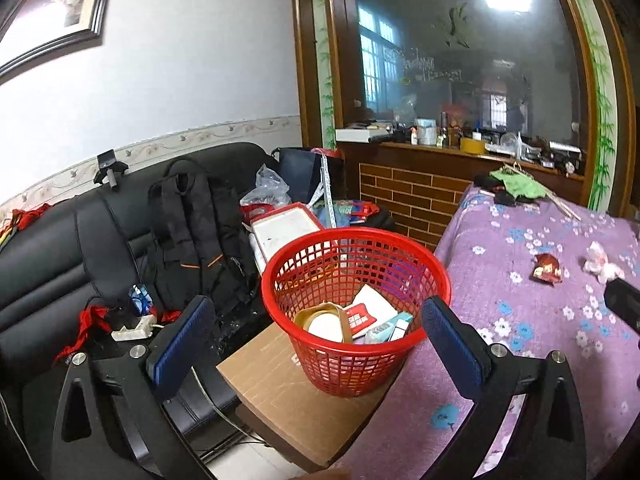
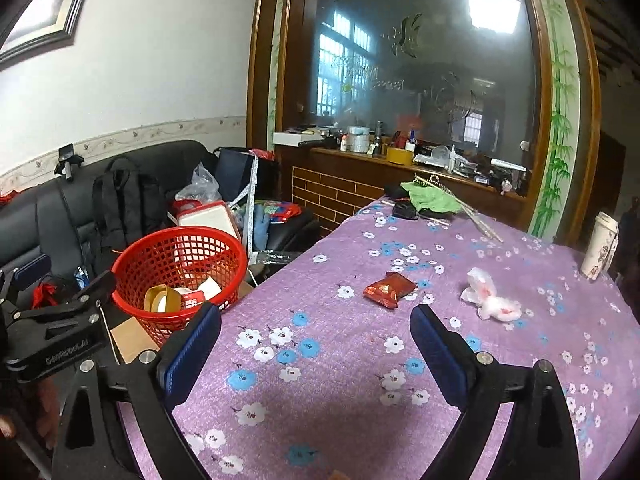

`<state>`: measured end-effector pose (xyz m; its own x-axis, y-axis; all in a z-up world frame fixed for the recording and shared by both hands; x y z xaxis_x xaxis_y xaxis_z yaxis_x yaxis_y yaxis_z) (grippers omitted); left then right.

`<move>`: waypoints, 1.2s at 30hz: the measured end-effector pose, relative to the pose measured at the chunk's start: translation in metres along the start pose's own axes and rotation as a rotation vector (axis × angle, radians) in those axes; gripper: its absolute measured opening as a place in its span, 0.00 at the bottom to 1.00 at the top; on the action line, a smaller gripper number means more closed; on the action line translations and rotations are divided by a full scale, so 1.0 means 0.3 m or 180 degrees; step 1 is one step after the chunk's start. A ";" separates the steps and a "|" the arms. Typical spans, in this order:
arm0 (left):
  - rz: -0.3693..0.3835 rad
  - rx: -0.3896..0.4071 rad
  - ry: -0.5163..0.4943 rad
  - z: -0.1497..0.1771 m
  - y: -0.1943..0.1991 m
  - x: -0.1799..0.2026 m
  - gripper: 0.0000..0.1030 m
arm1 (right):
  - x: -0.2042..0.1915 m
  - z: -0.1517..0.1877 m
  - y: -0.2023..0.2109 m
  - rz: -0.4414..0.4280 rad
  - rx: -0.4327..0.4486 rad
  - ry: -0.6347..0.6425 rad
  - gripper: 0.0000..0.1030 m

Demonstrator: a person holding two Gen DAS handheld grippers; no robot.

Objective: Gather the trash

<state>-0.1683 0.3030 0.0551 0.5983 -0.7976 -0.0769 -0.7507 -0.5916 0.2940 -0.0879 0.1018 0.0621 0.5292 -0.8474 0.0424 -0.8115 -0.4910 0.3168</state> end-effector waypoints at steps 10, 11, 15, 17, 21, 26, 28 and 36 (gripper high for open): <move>0.0045 0.0115 -0.0121 -0.026 0.041 0.052 1.00 | 0.027 0.011 0.033 -0.0027 0.0056 -0.0072 0.96; 0.0057 0.0133 -0.0136 -0.028 0.046 0.060 1.00 | 0.033 0.009 0.035 -0.0022 0.0067 -0.0079 0.96; 0.0100 0.0177 -0.0173 -0.033 0.058 0.084 1.00 | 0.048 0.005 0.045 -0.0001 0.0095 -0.0106 0.96; 0.0095 0.0188 -0.0183 -0.034 0.059 0.090 1.00 | 0.059 0.006 0.045 0.0017 0.0096 -0.0128 0.98; 0.0101 0.0192 -0.0185 -0.035 0.059 0.092 1.00 | 0.076 0.003 0.046 0.0045 0.0093 -0.0167 0.99; 0.0101 0.0222 -0.0203 -0.040 0.059 0.098 1.00 | 0.083 0.000 0.051 0.0066 0.0096 -0.0186 0.99; 0.0109 0.0219 -0.0214 -0.040 0.060 0.102 1.00 | 0.083 0.000 0.050 0.0070 0.0087 -0.0191 0.99; 0.0107 0.0221 -0.0247 -0.034 0.062 0.107 1.00 | 0.079 -0.002 0.048 0.0069 0.0076 -0.0179 0.99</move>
<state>-0.1602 0.2676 0.0677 0.5510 -0.8223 -0.1423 -0.7893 -0.5688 0.2312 -0.0868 0.0747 0.0683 0.4972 -0.8676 -0.0046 -0.8287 -0.4765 0.2936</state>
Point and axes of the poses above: each gripper's, at about its wrist camera, not at the fingertips, and y roughly against the way its jaws point, x to its right, z to its underside, the point moved 9 cm from there along -y, roughly the way its jaws point, and after that the axes turned 7 degrees about x, right-handed, at the moved point
